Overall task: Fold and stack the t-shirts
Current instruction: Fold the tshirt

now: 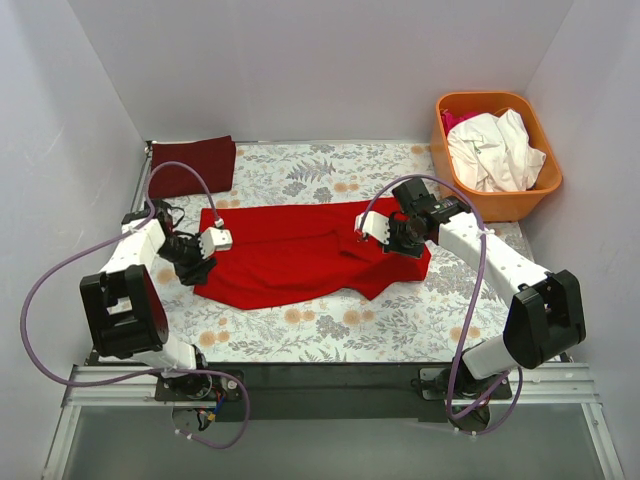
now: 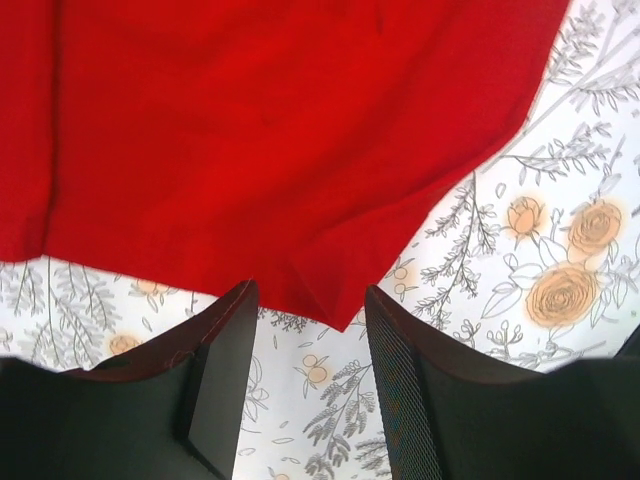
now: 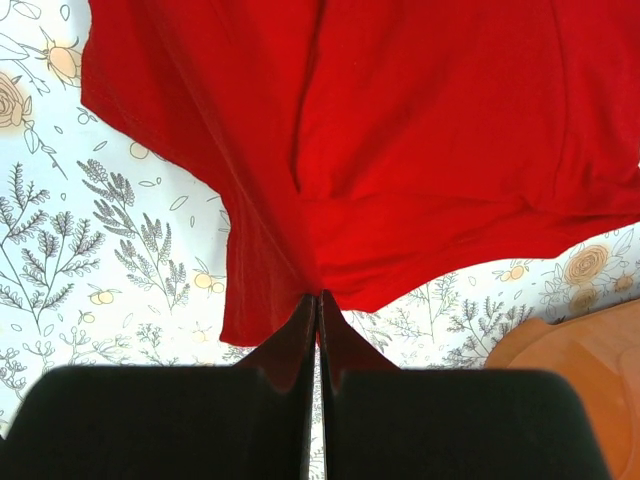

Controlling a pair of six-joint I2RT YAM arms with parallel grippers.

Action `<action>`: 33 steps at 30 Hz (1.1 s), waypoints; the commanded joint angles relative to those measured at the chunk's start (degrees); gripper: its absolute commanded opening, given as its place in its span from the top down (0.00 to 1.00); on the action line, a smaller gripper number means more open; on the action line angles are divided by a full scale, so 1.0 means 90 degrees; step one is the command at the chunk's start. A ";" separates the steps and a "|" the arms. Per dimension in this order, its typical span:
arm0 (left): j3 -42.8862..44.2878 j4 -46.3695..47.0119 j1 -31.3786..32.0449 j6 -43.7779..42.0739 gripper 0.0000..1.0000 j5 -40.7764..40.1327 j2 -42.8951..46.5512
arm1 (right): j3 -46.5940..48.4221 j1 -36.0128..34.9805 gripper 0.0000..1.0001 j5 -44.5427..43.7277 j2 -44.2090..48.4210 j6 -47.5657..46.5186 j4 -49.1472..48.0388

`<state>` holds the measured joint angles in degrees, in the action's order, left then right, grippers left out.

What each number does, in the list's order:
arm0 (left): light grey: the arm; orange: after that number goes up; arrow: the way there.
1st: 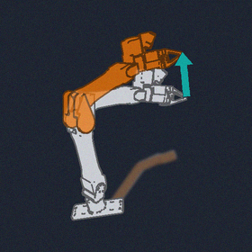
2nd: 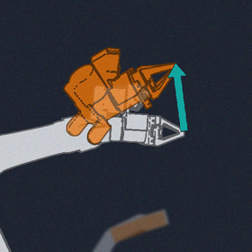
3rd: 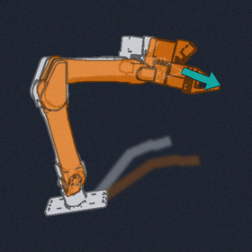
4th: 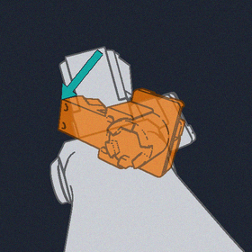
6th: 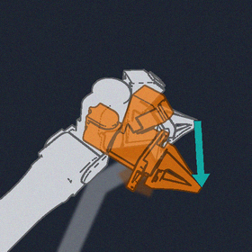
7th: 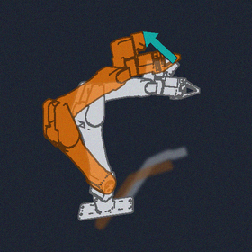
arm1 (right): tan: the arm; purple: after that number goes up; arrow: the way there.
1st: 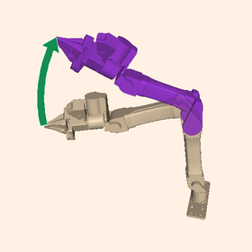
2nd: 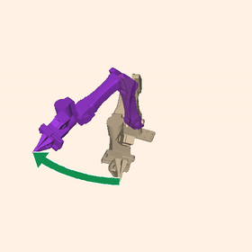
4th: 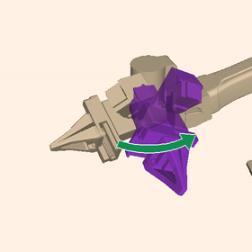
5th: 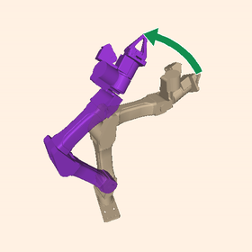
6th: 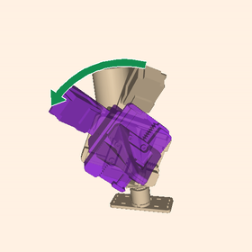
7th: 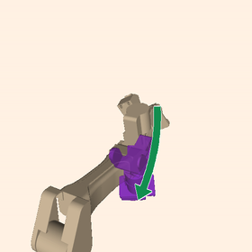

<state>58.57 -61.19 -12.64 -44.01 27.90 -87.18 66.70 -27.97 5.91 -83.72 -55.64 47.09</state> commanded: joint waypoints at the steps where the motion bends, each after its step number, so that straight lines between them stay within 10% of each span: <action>1: 0.0309 -0.0495 0.0126 -0.1105 0.54 0.0161 -0.0176 | -0.0037 0.0012 0.99 0.0144 0.0025 -0.0088 0.0139; 11: 0.0670 -0.0779 0.0262 -0.2560 0.56 -0.0258 -0.0909 | -0.0116 0.0012 0.99 0.0115 0.0025 -0.0068 0.0149; 33: 0.0270 -0.0662 0.0516 -0.2620 0.64 -0.0590 -0.1105 | -0.0204 0.0012 0.99 0.0036 0.0025 -0.0058 0.0178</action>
<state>62.04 -66.83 -8.34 -65.65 23.64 -97.43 64.79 -27.97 6.17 -83.74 -55.44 47.90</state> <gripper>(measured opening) 0.366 0.020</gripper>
